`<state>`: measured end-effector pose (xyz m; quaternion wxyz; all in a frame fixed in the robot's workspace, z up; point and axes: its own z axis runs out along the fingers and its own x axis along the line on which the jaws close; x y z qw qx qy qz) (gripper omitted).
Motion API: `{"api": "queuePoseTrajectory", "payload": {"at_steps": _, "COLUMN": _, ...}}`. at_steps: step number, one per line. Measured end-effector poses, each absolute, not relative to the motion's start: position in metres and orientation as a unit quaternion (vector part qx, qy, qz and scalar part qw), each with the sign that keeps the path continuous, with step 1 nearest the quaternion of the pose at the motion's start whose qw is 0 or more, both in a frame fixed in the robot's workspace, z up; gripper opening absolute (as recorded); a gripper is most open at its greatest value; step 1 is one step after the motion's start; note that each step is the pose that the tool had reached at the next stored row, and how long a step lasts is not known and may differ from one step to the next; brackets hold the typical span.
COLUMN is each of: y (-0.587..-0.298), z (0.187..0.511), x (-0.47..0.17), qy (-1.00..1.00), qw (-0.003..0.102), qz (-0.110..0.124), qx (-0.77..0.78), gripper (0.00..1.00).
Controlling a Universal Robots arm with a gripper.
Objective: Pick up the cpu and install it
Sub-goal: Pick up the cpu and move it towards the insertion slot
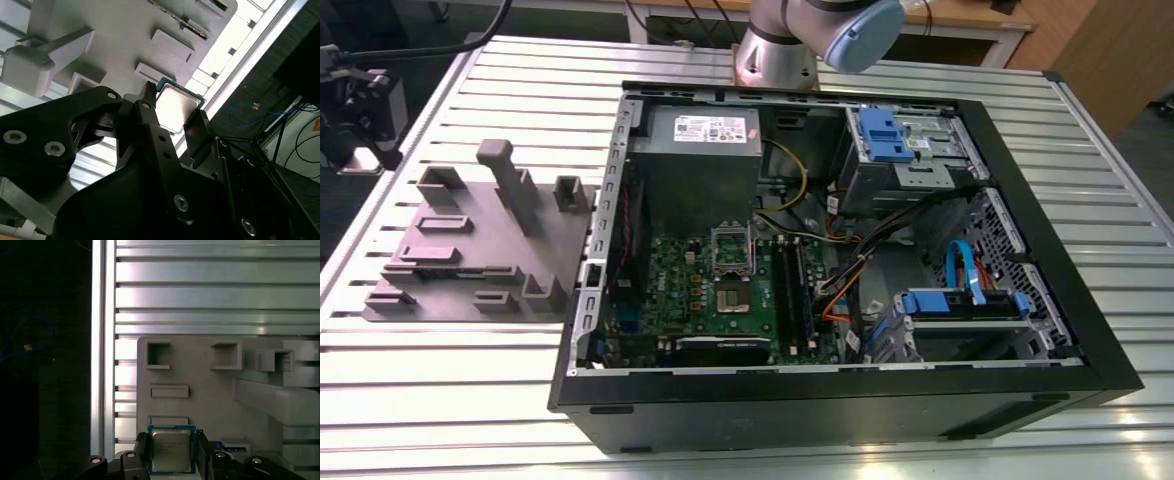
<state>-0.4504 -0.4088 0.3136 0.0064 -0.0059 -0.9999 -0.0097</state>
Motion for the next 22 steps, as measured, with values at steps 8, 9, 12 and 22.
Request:
{"api": "queuePoseTrajectory", "payload": {"at_steps": 8, "y": -0.4087, "z": 0.3172, "x": -0.4504, "qy": -1.000, "qw": 0.006, "qz": -0.010, "qx": -0.006, "gripper": 0.47}}
{"api": "queuePoseTrajectory", "payload": {"at_steps": 9, "y": -0.4088, "z": 0.3176, "x": -0.4504, "qy": -1.000, "qw": 0.006, "qz": -0.010, "qx": -0.006, "gripper": 0.47}}
{"api": "queuePoseTrajectory", "payload": {"at_steps": 12, "y": -0.4087, "z": 0.3188, "x": -0.4504, "qy": -1.000, "qw": 0.006, "qz": -0.010, "qx": -0.006, "gripper": 0.47}}
{"api": "queuePoseTrajectory", "payload": {"at_steps": 22, "y": -0.4087, "z": 0.3223, "x": -0.4504, "qy": -1.000, "qw": 0.006, "qz": -0.008, "qx": -0.006, "gripper": 0.47}}
